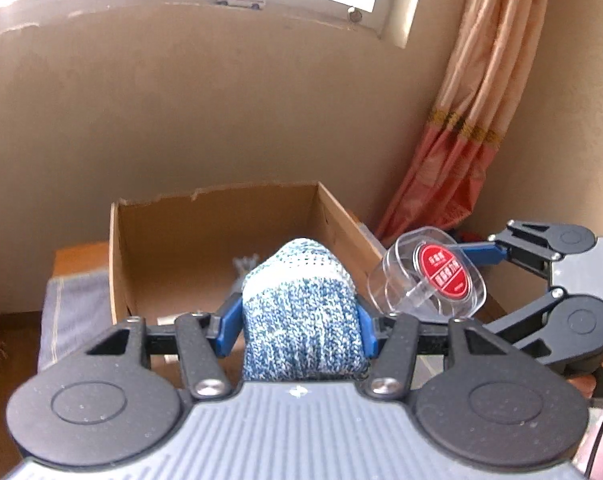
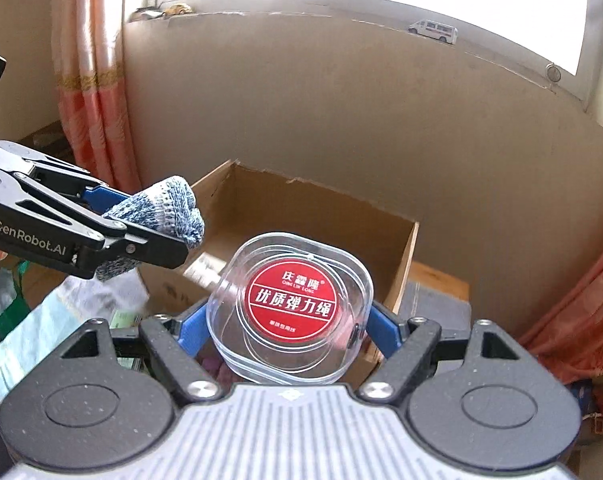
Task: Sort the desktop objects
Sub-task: 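Carry sock and red-label box over the cardboard box and open both tools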
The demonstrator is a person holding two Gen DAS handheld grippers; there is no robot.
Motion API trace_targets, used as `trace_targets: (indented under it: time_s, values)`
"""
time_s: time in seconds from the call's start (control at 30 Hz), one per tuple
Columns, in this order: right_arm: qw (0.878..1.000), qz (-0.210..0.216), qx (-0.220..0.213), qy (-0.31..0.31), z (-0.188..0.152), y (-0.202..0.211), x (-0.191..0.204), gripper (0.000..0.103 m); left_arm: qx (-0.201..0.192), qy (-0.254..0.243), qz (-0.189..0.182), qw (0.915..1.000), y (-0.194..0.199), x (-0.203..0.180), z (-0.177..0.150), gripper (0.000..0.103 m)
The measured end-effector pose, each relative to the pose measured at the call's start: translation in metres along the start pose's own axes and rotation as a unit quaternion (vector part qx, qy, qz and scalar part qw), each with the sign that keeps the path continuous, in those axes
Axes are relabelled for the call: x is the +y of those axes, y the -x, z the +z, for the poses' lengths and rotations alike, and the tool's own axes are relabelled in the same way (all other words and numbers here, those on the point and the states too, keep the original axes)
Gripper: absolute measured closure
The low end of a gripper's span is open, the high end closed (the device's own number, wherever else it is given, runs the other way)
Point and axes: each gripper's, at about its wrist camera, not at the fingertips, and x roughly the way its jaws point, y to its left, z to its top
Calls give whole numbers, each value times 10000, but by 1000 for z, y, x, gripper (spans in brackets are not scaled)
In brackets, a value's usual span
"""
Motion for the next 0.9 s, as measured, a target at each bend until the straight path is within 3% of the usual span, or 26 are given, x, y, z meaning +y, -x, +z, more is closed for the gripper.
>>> trace_targets:
  time_s: [0.2,0.43,0.67,0.9]
  values:
    - [9999,-97,63,32,30,-25,-10,19,-27,1,271,9996,-25,11,37,47]
    - [9985,-343,420,125,57,-78,-27,19,255,121,624,9977,-75,30,63,47]
    - [9974,-378,582,-216,77,-114,-48,19,634,172,923,9936,-119,46,63,47]
    - [9955,-414,829,-221,71,-140,-52,19,818,171,1109,9903,-149,45,58,47]
